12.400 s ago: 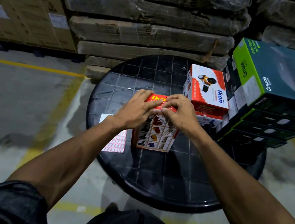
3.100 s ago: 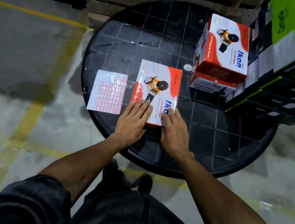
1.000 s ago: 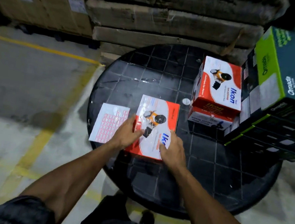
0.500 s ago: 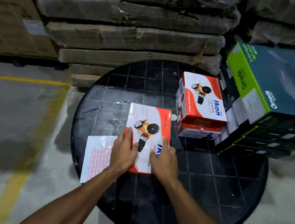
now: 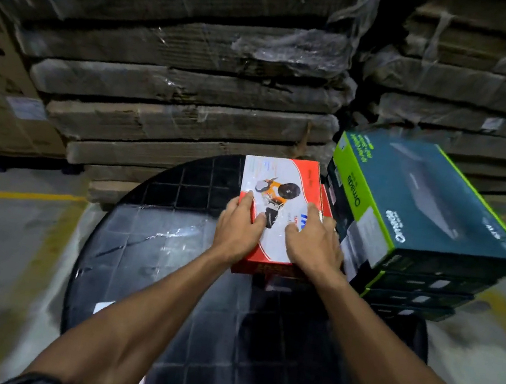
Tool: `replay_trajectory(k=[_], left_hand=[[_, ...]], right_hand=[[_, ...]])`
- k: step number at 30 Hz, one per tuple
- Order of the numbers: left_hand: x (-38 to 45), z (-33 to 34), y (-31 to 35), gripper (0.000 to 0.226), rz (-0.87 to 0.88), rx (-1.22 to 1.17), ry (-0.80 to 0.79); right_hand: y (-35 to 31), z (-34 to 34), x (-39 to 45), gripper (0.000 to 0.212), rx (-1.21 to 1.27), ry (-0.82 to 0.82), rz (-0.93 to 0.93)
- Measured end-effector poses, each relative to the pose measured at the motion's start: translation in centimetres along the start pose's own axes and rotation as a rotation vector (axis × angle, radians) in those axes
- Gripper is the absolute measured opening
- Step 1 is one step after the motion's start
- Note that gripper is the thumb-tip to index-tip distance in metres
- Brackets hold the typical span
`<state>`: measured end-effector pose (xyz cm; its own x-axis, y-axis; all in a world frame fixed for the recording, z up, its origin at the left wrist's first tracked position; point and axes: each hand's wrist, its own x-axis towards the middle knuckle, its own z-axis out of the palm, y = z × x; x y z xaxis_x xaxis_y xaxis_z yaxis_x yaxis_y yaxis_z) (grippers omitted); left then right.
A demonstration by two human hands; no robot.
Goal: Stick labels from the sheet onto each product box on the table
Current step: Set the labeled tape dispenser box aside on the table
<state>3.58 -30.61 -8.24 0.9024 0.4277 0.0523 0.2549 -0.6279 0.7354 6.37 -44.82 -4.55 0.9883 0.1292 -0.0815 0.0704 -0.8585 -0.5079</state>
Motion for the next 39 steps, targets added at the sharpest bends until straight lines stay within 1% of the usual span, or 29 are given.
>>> replay_trajectory(k=[4, 7, 9, 11, 13, 15, 19, 22, 26, 30, 33, 35, 39], left_hand=[[3.6, 2.0, 2.7, 0.043, -0.012, -0.01, -0.03], [5.8, 3.2, 3.2, 0.045, 0.041, -0.004, -0.148], [6.1, 4.0, 2.8, 0.047, 0.089, 0.045, -0.24], [5.6, 4.8, 2.5, 0.048, 0.13, 0.068, -0.272], [5.1, 5.4, 2.1, 0.052, 0.18, 0.145, -0.233], [4.8, 5.8, 1.9, 0.055, 0.171, 0.234, -0.194], [4.7, 5.9, 2.5, 0.053, 0.17, 0.3, -0.149], [4.9, 5.5, 2.4, 0.053, 0.179, 0.363, -0.156], [4.6, 4.6, 2.0, 0.055, 0.144, 0.468, -0.17], [3.4, 3.3, 1.1, 0.054, 0.105, 0.505, -0.122], [1.8, 1.8, 0.0, 0.051, 0.07, 0.529, -0.058], [0.5, 0.6, -1.0, 0.049, 0.055, 0.559, -0.027], [-2.7, -1.9, -4.0, 0.042, -0.024, 0.583, 0.047]], right_hand=[[1.3, -1.3, 4.6, 0.056, -0.016, 0.009, 0.003], [2.2, -1.3, 7.0, 0.055, -0.086, 0.014, -0.061], [3.0, -0.7, 7.7, 0.053, -0.199, 0.015, -0.162], [3.8, 0.4, 7.7, 0.049, -0.284, 0.013, -0.294], [4.3, 1.0, 7.7, 0.046, -0.298, -0.043, -0.343], [4.6, 1.2, 7.9, 0.047, -0.297, -0.072, -0.348], [5.0, 0.9, 8.6, 0.049, -0.284, -0.038, -0.362], [5.0, 1.0, 8.5, 0.048, -0.288, -0.023, -0.368], [5.1, 1.0, 8.4, 0.048, -0.283, -0.023, -0.362], [5.0, 0.6, 8.2, 0.046, -0.296, -0.044, -0.349], [4.4, 0.7, 7.2, 0.044, -0.324, -0.054, -0.413], [3.6, 1.0, 6.3, 0.039, -0.339, -0.024, -0.472], [0.4, 2.6, 3.7, 0.032, -0.305, 0.007, -0.621]])
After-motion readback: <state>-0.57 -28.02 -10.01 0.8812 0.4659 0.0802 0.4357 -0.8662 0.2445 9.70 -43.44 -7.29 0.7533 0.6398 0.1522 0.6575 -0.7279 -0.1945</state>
